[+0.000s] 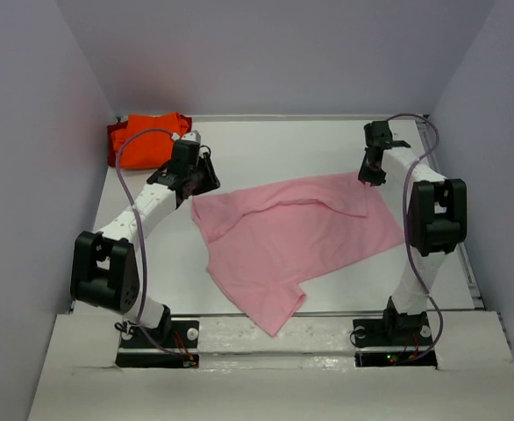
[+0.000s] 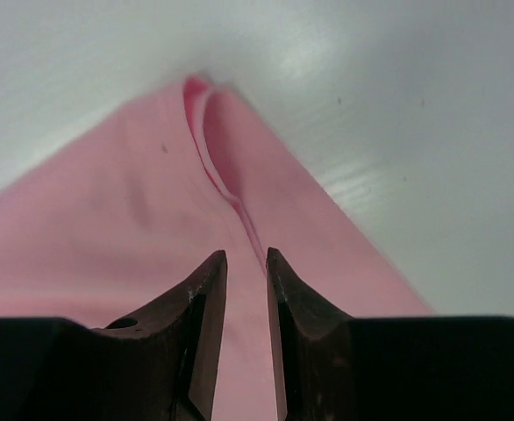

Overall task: Fold and stack the t-shirts
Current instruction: Fold the tshirt

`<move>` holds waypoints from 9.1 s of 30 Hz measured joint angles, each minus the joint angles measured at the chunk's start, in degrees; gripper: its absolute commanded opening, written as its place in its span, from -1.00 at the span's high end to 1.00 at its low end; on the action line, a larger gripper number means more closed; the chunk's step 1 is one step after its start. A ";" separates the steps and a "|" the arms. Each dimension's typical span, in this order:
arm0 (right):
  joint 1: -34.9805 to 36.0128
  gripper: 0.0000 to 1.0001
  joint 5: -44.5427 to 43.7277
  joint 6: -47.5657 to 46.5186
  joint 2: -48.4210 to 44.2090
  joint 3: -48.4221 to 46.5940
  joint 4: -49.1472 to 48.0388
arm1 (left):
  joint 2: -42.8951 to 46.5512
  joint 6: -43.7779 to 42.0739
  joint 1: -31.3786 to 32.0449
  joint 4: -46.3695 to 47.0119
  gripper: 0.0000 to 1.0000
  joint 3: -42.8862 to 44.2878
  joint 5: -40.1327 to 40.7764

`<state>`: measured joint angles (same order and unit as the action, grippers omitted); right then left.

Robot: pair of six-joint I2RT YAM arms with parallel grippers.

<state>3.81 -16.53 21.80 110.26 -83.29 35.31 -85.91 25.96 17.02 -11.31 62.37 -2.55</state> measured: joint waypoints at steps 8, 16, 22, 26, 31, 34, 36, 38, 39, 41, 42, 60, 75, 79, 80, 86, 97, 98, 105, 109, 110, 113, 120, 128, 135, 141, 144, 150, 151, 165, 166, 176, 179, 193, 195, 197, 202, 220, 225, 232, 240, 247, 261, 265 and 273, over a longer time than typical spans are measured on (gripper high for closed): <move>-0.48 0.38 -1.14 -0.90 8.13 -9.05 0.28 | 0.02 -0.02 0.00 0.04 0.09 0.00 -0.09; -1.36 0.38 -1.05 -1.07 12.98 -11.52 0.79 | 0.02 -0.02 0.00 0.46 0.10 0.00 -0.31; -1.60 0.40 -0.11 -1.05 13.22 -12.52 0.74 | 0.02 -0.04 0.00 0.83 0.10 -0.04 -0.44; -1.60 0.39 1.79 -1.05 13.22 -12.68 0.72 | 0.02 -0.09 0.00 0.87 0.10 -0.04 -0.50; -1.60 0.40 3.23 -1.03 13.22 -12.70 0.72 | 0.02 -0.17 0.00 1.05 0.10 -0.11 -0.70; -1.60 0.41 3.72 -1.03 13.86 -13.46 0.72 | 0.02 -0.17 0.00 1.27 0.10 -0.11 -0.81; -1.60 0.50 4.04 -1.03 14.84 -14.27 0.68 | 0.02 -0.17 0.00 1.29 0.10 -0.11 -0.87; -1.60 0.74 4.44 -1.03 15.12 -14.80 0.59 | 0.02 -0.20 0.00 1.31 0.10 -0.11 -0.90; -1.60 0.85 4.59 -0.98 15.21 -14.91 0.55 | 0.02 -0.20 0.00 1.31 0.10 -0.11 -0.90; -1.60 1.00 4.92 -1.07 15.39 -15.15 0.50 | 0.02 -0.20 0.00 1.29 0.10 -0.11 -0.90; -1.60 1.00 4.98 -0.92 15.39 -15.17 0.46 | 0.02 -0.20 0.00 1.31 0.10 -0.11 -0.90; -1.60 0.84 7.87 -1.05 15.39 -16.26 0.61 | 0.02 -0.22 0.00 1.46 0.10 -0.15 -1.44; -1.60 0.68 10.88 -1.25 15.39 -17.59 0.94 | 0.02 -0.22 0.00 1.68 0.10 -0.15 -1.73; -1.60 0.65 11.39 -1.29 15.39 -17.59 0.96 | 0.02 -0.24 0.00 1.68 0.10 -0.15 -1.81; -1.60 0.60 11.61 -1.27 15.39 -17.59 0.94 | 0.00 -0.22 0.00 1.68 0.10 -0.15 -1.84; -1.60 0.55 12.52 -1.38 15.39 -17.46 0.96 | 0.00 -0.24 0.00 1.73 0.10 -0.15 -2.05; -1.60 1.00 13.40 -1.66 15.37 -17.00 0.68 | -0.13 -0.22 0.00 1.95 0.10 -0.15 -2.95; -1.60 1.00 13.42 -1.66 15.37 -17.00 0.68 | -0.15 -0.22 0.00 2.03 0.10 -0.22 -3.04; -1.60 1.00 13.35 -1.66 15.37 -17.29 0.70 | -0.33 -0.22 0.00 2.12 0.10 -0.90 -3.30; -1.60 1.00 13.25 -1.64 15.37 -20.98 2.01 | -0.35 -0.22 0.00 2.14 0.10 -0.90 -3.41; -1.60 1.00 13.22 -1.64 15.37 -21.51 2.12 | -0.39 -0.22 0.00 2.16 0.10 -0.90 -3.43; -1.60 1.00 13.09 -1.66 15.37 -26.12 2.84 | -0.44 -0.22 0.00 2.16 0.10 -0.90 -3.50; -1.60 1.00 11.67 -2.08 16.57 -33.86 4.15 | -0.74 -0.22 0.00 2.19 0.10 -0.90 -4.04; -1.60 0.73 10.14 -2.38 26.05 -41.68 5.22 | -0.83 -0.22 0.02 2.38 0.10 -0.90 -4.46; -1.64 0.29 10.25 -3.61 33.79 -47.58 7.32 | -0.87 -0.24 0.28 2.51 0.10 -0.90 -4.55; -2.03 0.29 9.46 -3.87 29.27 -41.31 6.71 | -0.98 -0.33 0.55 2.51 0.10 -0.90 -4.57; -2.03 0.29 8.94 -3.87 25.97 -36.39 6.40 | -0.98 -0.39 0.55 2.54 0.10 -0.90 -4.59; -2.16 0.30 8.33 -3.61 22.73 -31.69 5.84 | -0.98 -0.42 0.59 2.54 0.10 -0.90 -4.59; -2.16 0.30 8.26 -3.56 22.51 -30.99 5.79 | -0.98 -0.42 0.61 2.54 0.10 -0.90 -4.59; -2.25 1.00 2.34 -3.98 19.30 -27.85 5.55 | -0.98 -0.44 0.90 2.56 0.10 -0.96 -4.96; -2.25 1.00 2.64 -4.00 19.45 -28.48 5.70 | -0.98 -0.44 0.94 2.54 0.10 -0.96 -4.94; -2.25 1.00 4.83 -3.89 23.61 -39.87 6.80 | -1.01 -0.61 1.29 2.54 0.10 -0.96 -4.96; -2.25 1.00 5.62 -3.69 27.12 -44.78 6.97 | -1.01 -0.63 1.29 2.56 0.10 -0.96 -4.94; -2.25 0.07 16.90 -2.73 32.65 -49.86 3.63 | -1.73 -0.98 1.42 2.56 0.10 -0.96 -4.94; -2.25 0.02 17.94 -2.80 33.51 -49.86 3.58 | -1.73 -1.05 1.53 2.56 0.10 -0.96 -4.92; -2.25 0.01 18.34 -3.10 33.97 -49.81 3.63 | -1.73 -1.09 1.70 2.56 0.10 -0.96 -4.94; -2.25 0.01 17.73 -4.33 33.44 -48.89 3.15 | -1.73 -1.11 2.10 2.56 0.10 -0.96 -4.94; -2.25 0.05 6.43 -4.52 10.51 -28.17 -0.50 | -1.73 -1.46 2.51 2.84 0.10 -0.98 -5.01; -2.25 0.08 5.35 -2.91 10.14 -18.34 -1.07 | -1.70 -1.46 2.51 2.95 0.10 -0.98 -5.31; -2.71 0.09 4.15 -2.34 12.81 -15.98 -0.90 | -1.70 -1.46 2.51 2.97 0.10 -1.01 -5.79; -3.54 0.09 3.58 -2.32 13.25 -15.98 -1.07 | -1.68 -1.49 2.51 3.02 0.10 -1.11 -5.81; -3.85 0.17 3.50 -2.32 14.80 -16.00 -1.07 | -1.68 -1.49 2.54 3.19 0.10 -1.62 -5.84; -3.85 0.87 3.65 -2.54 16.17 -16.11 -1.29 | -1.68 -1.49 2.75 3.39 0.10 -1.62 -5.84; -3.85 0.69 3.91 -2.60 16.17 -16.41 -1.20 | -1.68 -1.49 2.82 3.39 0.10 -1.62 -5.84; -3.85 0.52 5.01 -2.80 16.17 -17.55 -0.96 | -1.68 -1.49 2.82 3.39 0.10 -1.62 -5.84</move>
<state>-0.03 -11.53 19.00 126.43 -100.84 34.35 -87.59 24.47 19.84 -7.92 60.75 -8.38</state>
